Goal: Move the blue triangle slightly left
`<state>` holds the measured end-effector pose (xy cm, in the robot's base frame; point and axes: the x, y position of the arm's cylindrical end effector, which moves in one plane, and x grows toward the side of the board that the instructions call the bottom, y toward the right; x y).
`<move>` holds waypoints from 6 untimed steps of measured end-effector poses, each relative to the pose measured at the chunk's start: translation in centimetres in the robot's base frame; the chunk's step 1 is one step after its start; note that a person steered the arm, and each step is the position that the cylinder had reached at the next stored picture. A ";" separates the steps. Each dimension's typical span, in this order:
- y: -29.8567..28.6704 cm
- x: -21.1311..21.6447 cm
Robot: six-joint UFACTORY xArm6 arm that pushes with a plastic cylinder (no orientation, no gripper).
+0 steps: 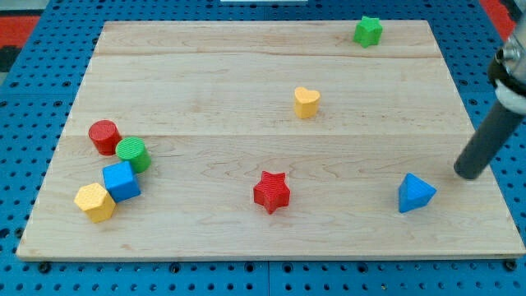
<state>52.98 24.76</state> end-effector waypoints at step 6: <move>-17.8 1.7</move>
